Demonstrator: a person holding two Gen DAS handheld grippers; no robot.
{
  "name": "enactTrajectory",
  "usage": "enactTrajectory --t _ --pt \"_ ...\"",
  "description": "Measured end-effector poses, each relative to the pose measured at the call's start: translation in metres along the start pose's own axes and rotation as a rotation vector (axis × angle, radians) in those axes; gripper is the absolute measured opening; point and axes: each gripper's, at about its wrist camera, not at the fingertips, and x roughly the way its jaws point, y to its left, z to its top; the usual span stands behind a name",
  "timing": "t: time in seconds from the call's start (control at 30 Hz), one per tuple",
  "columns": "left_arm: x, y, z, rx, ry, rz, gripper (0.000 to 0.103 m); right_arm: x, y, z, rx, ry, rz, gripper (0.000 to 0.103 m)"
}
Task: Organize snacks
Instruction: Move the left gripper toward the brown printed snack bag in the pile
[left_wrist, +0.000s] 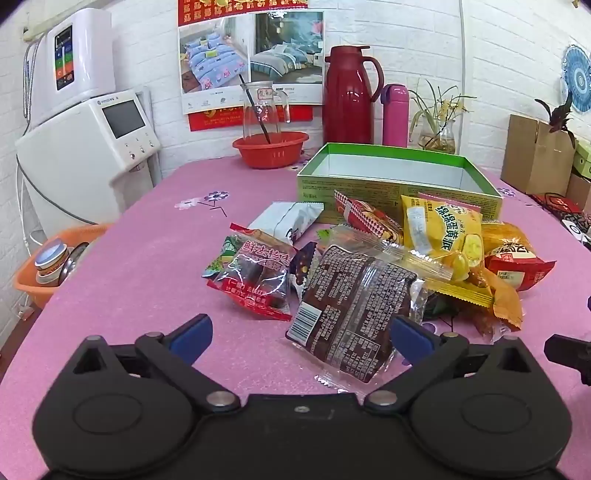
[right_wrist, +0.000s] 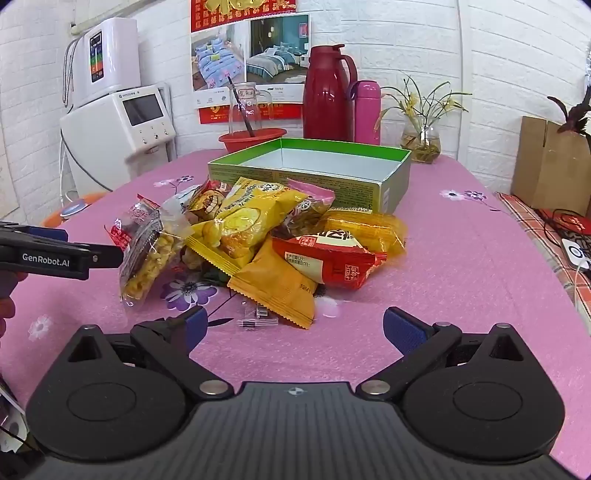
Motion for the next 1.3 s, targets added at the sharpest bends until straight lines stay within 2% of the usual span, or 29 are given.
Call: enactTrajectory --t 0.27,0.5,1.3 --pt "-0.006 0.006 -0.003 -0.020 -0.033 -0.035 0.103 0.000 0.005 -0.002 -0.005 0.002 0.005 0.103" --pt "0.004 0.004 -0.001 -0.019 -0.002 -0.033 0.103 0.006 0.011 0.003 -0.015 0.013 0.010 0.103" --pt "0.021 0.007 -0.003 -0.032 0.024 -0.048 0.103 0.023 0.014 0.005 -0.016 0.061 0.015 0.103"
